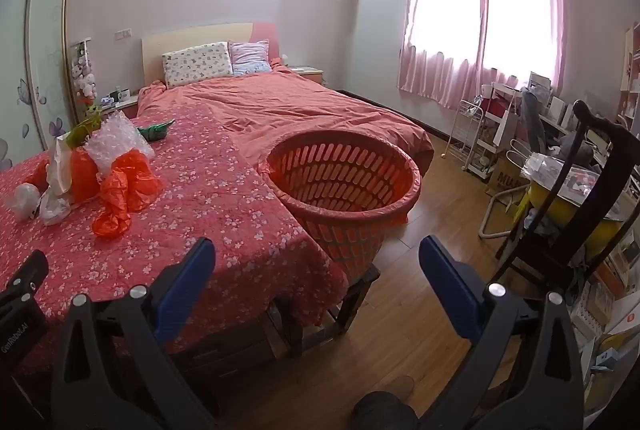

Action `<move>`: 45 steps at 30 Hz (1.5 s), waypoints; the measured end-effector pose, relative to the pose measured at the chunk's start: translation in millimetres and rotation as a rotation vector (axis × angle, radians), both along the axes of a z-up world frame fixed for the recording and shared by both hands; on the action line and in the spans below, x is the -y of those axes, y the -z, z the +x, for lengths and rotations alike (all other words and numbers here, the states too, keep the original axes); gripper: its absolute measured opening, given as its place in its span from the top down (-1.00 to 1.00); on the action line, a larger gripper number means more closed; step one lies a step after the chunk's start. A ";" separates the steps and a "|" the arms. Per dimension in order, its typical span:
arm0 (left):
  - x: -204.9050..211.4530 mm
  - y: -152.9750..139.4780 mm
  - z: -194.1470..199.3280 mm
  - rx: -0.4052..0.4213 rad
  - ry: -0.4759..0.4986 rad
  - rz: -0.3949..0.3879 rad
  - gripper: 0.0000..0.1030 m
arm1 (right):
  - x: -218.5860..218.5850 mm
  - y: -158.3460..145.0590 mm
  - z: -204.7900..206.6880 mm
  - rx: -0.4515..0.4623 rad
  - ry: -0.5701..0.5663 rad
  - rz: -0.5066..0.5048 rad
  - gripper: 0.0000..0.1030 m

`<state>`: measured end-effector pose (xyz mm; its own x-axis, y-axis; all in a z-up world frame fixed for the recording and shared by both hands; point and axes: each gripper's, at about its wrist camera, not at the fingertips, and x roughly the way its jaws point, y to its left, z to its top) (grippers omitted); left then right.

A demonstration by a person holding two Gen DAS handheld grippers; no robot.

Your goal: Collect trash

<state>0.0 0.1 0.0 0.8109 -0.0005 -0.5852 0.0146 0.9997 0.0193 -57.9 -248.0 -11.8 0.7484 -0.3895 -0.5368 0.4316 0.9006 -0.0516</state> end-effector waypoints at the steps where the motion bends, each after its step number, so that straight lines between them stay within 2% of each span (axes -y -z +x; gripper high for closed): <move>1: 0.1 0.0 0.0 0.000 0.000 0.002 -0.96 | 0.0 0.0 0.0 0.001 -0.001 0.000 -0.92; 45: 4.0 1.3 -0.1 -0.001 0.001 -0.001 -0.96 | 0.7 2.6 2.2 -0.002 -0.001 0.004 -0.92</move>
